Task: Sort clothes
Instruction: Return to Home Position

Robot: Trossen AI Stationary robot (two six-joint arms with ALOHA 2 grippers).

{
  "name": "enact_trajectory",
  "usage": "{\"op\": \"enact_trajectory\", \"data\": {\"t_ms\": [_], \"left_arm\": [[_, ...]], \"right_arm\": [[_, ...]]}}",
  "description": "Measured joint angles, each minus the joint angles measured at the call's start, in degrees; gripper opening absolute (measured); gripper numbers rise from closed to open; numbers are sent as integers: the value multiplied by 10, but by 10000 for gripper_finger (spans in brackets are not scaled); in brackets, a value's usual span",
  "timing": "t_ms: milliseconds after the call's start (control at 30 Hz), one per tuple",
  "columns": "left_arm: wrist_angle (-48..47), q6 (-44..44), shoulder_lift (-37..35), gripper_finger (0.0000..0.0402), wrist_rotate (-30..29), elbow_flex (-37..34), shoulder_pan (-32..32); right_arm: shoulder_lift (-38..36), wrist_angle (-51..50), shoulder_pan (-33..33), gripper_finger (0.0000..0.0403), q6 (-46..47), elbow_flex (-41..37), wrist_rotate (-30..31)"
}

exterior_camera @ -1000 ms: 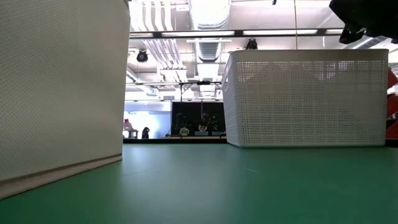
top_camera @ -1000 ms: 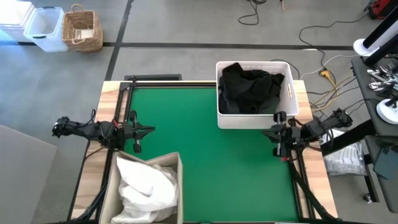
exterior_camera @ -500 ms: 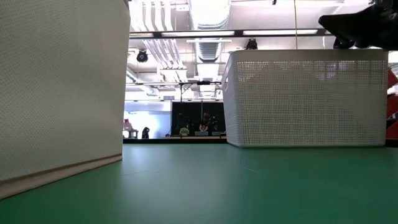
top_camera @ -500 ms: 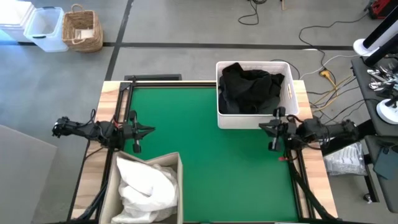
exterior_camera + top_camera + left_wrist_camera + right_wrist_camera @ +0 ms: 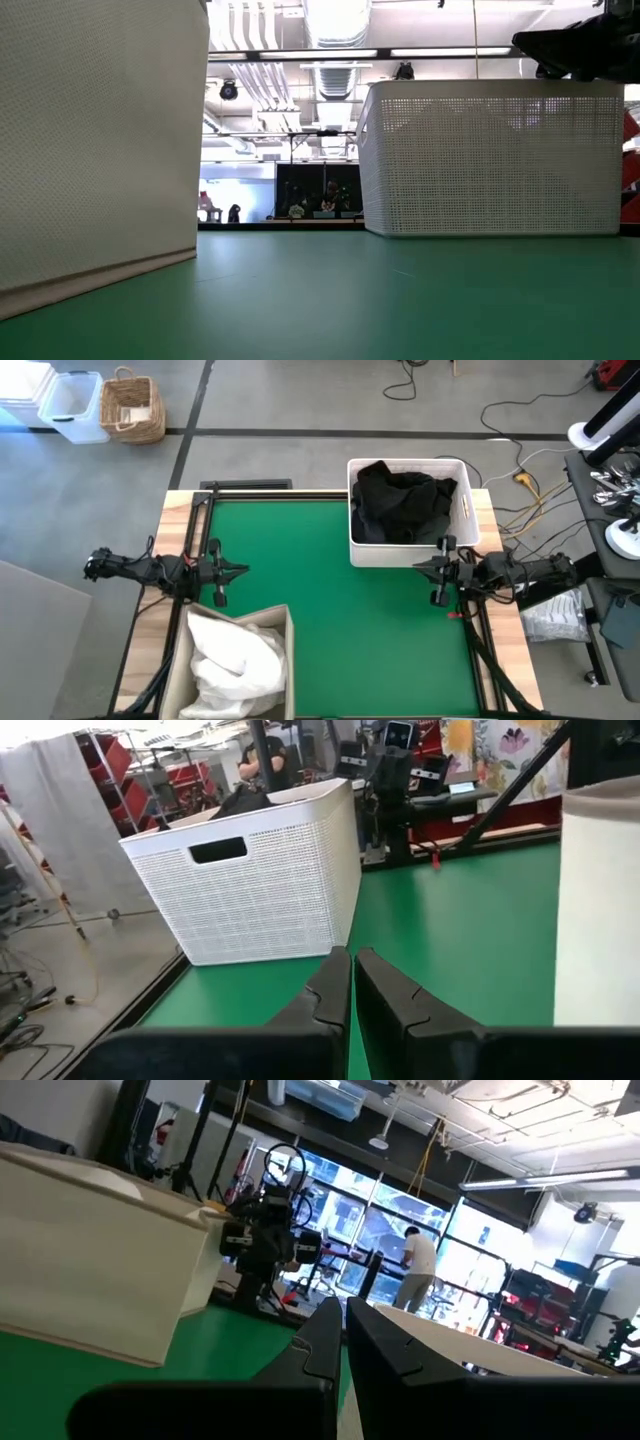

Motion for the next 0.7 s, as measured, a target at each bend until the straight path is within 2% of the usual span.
{"op": "enact_trajectory", "data": {"t_ms": [133,467,567,700], "left_arm": [[-24,-2,1,0,-15,0,0],[-34,-25,1,0,-5,0,0],[-34,-55,2,0,-4,0,0],[-34,-88,2,0,-5,0,0]], "right_arm": [[2,-6,0,13,0,0,2],[5,-22,0,13,-3,2,4],[5,-22,0,13,-83,-2,10],[5,-19,0,13,-112,-3,13]]}}
